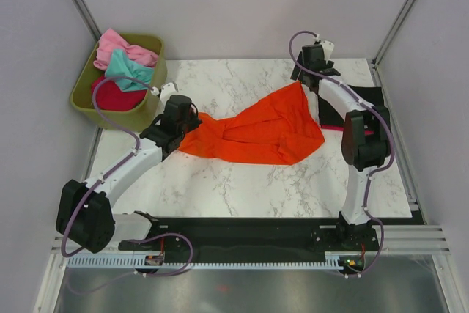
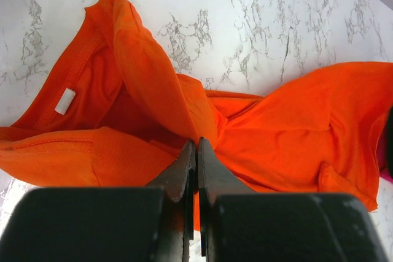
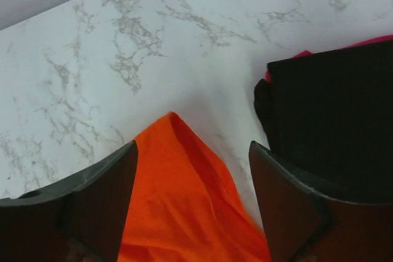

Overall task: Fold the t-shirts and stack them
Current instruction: Flatten the tshirt out

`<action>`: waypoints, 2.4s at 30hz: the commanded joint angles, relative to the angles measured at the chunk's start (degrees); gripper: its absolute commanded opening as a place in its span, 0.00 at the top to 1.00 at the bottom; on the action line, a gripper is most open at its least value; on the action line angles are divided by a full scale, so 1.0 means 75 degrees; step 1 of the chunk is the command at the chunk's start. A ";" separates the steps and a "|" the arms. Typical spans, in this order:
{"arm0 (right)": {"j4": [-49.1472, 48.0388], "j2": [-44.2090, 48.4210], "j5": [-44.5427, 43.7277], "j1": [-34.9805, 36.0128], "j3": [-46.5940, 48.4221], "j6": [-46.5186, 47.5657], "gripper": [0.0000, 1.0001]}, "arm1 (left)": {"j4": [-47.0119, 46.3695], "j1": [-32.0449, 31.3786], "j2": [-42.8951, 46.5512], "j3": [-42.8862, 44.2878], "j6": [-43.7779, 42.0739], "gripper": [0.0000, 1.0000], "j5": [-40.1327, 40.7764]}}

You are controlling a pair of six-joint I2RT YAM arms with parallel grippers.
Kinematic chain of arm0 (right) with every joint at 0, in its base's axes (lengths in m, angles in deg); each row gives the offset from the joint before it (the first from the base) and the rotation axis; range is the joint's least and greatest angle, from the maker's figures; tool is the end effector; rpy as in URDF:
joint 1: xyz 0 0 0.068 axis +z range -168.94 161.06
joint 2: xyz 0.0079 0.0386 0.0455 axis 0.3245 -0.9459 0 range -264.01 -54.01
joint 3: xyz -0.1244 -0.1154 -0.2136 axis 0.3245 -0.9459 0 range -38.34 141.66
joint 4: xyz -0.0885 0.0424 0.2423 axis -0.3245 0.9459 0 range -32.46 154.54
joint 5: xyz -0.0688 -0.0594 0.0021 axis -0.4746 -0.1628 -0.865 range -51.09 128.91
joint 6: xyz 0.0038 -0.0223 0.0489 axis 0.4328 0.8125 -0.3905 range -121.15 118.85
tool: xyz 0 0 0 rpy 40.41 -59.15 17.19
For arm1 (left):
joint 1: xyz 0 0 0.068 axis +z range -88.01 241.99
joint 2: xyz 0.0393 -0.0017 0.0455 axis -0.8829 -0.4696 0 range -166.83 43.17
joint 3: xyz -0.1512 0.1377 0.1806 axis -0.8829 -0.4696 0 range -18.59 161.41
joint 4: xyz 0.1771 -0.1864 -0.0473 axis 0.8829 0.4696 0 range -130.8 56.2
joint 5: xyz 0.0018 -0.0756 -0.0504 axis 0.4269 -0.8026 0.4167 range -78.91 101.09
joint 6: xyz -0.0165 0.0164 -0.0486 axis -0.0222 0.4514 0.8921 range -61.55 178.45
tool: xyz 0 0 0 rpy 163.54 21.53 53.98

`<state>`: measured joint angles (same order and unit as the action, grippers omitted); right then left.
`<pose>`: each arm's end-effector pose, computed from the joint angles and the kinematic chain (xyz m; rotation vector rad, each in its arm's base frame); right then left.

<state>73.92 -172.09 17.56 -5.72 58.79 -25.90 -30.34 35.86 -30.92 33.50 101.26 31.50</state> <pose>0.4699 0.0972 0.2499 0.4179 2.1307 -0.0373 0.2638 -0.1156 0.2737 -0.5114 2.0537 -0.3421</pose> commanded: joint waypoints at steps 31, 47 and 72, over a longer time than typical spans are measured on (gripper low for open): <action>0.0663 0.3287 -0.0411 0.2867 -0.5367 -0.0004 0.44 | -0.0340 -0.0008 -0.0071 0.0050 0.0011 0.98 0.0209; -0.0061 0.6295 -0.1843 0.1488 -0.7030 -0.1175 0.99 | 0.0210 0.0156 0.0116 0.0015 0.0491 0.98 0.1052; -0.1223 0.7645 -0.0997 0.0770 -0.8624 -0.2347 0.95 | -0.0916 -0.0207 0.1277 -0.0946 -0.0165 0.82 -0.0082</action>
<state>65.55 -116.90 13.74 0.64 -4.18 -40.05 -36.26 34.48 -21.69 26.25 101.24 32.94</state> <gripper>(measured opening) 0.043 0.145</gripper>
